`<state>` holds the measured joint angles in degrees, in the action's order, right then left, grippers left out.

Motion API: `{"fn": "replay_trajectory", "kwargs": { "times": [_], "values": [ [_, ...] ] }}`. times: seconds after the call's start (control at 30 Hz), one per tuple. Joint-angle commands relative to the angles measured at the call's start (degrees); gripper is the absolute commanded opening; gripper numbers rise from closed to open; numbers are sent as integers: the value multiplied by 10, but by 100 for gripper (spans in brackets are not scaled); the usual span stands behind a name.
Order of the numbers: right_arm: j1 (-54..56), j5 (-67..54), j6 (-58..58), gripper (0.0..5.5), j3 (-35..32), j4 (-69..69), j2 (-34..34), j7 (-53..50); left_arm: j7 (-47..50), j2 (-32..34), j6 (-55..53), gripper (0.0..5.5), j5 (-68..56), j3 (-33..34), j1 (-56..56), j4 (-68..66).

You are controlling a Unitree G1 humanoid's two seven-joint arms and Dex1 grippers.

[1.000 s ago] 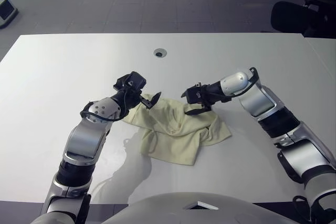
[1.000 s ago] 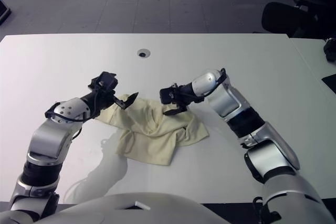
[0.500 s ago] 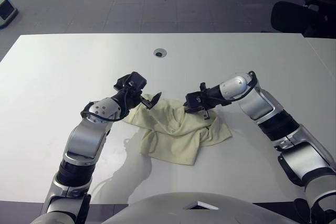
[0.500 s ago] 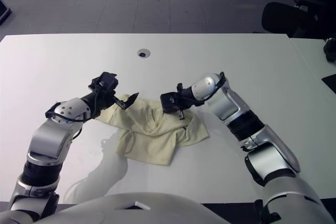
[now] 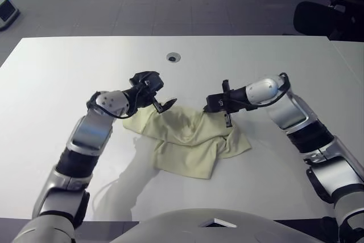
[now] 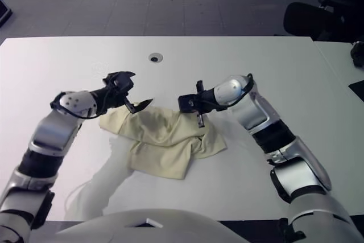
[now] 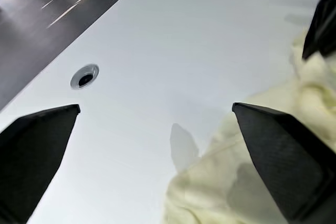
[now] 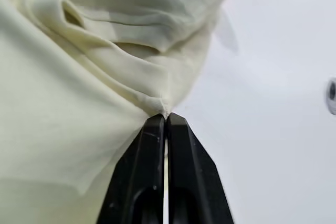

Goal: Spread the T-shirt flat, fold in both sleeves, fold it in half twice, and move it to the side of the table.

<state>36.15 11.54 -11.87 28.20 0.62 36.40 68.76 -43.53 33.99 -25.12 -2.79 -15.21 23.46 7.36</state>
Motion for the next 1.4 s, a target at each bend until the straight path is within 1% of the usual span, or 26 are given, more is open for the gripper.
{"fn": "replay_trajectory", "kwargs": {
  "times": [0.03,0.2,0.27,0.33,0.4,0.57,0.63,0.7,1.13,1.33,1.4],
  "values": [
    [-12,-2,-26,3,-33,-54,29,-3,-146,33,108,540,9,-54,72,-89],
    [-41,-2,-50,3,-47,-109,51,-3,-288,26,168,540,7,-93,150,-187],
    [-51,-2,-62,3,-46,-128,50,-6,-300,2,191,540,20,-102,180,-240],
    [-61,-1,-72,0,-46,-142,49,-12,-299,-28,208,510,27,-107,203,-289],
    [-67,-2,-80,0,-46,-152,50,-16,-318,-42,225,477,32,-117,214,-318],
    [-70,-6,-92,0,-47,-163,49,-21,-352,-58,267,391,59,-138,232,-374],
    [-68,-6,-92,0,-46,-162,49,-21,-357,-60,279,368,67,-139,234,-391],
    [-67,-6,-92,0,-45,-161,50,-22,-358,-65,288,322,73,-137,235,-405],
    [-66,-5,-91,0,-44,-161,47,-28,-383,-76,325,118,108,-144,231,-454],
    [-65,-6,-94,0,-45,-164,50,-30,-391,-72,325,10,110,-139,228,-451],
    [-63,-7,-93,0,-45,-162,50,-30,-388,-72,322,2,108,-134,227,-450]
  ]
}}
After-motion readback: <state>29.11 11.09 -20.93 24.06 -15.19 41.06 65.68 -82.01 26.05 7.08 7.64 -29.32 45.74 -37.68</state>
